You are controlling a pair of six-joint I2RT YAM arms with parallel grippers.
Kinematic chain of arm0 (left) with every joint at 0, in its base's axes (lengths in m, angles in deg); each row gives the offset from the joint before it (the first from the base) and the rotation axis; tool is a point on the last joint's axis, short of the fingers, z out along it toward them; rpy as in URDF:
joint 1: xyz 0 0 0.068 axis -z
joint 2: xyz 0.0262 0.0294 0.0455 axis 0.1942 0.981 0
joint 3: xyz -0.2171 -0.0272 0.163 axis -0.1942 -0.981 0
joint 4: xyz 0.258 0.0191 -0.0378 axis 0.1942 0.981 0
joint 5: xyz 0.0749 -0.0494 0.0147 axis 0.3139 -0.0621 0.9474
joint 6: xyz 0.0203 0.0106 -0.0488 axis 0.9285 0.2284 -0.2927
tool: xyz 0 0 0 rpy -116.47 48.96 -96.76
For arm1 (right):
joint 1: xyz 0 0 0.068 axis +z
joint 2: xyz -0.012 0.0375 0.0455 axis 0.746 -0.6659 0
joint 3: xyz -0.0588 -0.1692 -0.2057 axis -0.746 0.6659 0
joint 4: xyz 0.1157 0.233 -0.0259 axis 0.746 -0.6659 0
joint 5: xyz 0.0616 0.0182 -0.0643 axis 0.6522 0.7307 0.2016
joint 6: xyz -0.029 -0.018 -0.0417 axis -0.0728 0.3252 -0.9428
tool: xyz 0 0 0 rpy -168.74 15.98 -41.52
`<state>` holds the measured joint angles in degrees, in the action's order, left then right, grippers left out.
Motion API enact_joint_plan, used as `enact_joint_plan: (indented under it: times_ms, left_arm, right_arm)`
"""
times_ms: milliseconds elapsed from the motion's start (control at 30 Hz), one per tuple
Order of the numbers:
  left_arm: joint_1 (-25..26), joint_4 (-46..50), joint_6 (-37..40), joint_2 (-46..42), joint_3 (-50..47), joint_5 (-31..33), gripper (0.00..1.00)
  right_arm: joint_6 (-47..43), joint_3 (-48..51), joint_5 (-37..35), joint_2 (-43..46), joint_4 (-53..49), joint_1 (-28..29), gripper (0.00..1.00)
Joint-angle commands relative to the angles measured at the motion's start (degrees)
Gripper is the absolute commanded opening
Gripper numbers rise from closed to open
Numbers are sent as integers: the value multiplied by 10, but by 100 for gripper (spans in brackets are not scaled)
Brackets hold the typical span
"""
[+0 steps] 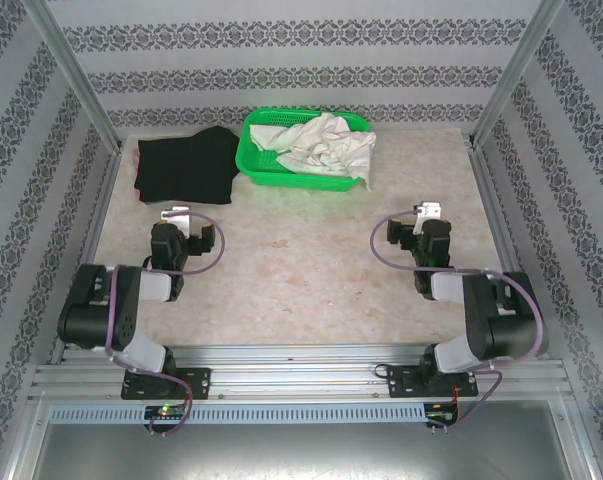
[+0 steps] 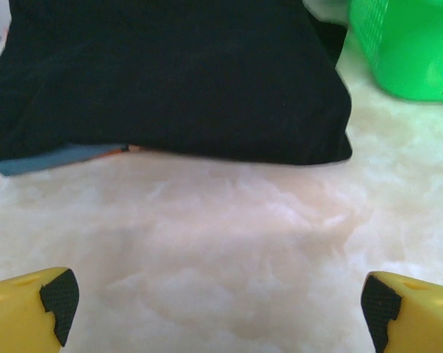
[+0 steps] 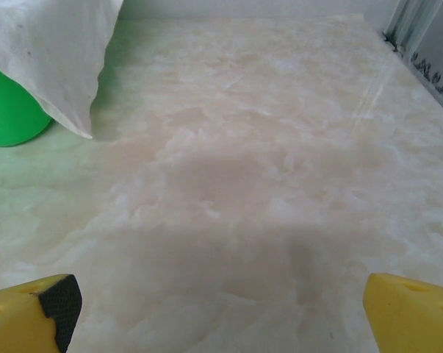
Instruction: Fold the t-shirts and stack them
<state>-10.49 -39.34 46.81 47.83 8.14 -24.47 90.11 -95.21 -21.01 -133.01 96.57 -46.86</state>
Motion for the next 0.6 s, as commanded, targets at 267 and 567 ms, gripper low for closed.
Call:
enact_joint_plan:
  times_ms: [267, 567]
  left_arm:
    - [117, 725, -214, -2, 646, -48, 100]
    - [179, 804, -281, 301, 1006, -188, 100]
  right_arm:
    - [302, -298, 190, 136, -596, 59, 98]
    - [303, -431, 249, -28, -617, 44, 98]
